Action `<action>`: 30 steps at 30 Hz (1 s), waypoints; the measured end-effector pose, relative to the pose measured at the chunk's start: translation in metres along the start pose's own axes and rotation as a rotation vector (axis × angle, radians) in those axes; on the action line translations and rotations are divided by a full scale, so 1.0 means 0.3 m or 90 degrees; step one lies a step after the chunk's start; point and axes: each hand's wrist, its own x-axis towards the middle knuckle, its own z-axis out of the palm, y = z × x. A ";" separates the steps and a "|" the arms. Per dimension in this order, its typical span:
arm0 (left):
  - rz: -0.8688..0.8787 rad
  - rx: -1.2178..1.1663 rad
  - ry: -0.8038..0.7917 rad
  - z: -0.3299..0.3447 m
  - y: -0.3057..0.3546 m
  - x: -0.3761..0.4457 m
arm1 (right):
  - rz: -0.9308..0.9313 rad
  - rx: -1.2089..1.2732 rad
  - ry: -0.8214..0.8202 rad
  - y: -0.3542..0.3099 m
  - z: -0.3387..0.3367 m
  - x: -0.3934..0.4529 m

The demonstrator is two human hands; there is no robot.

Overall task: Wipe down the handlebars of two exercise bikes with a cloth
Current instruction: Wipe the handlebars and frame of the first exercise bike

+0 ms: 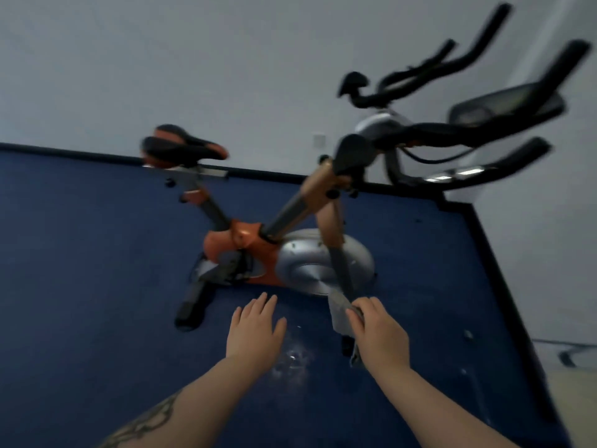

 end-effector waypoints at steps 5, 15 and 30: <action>-0.098 -0.008 -0.017 -0.126 -0.480 -0.073 | -0.045 0.027 -0.040 -0.396 0.224 0.018; -0.179 -0.044 0.001 -0.334 -1.028 0.006 | -0.118 0.079 -0.090 -0.979 0.534 0.142; -0.268 -0.095 0.041 -0.685 -1.619 0.526 | -0.198 0.075 -0.147 -1.551 0.938 0.785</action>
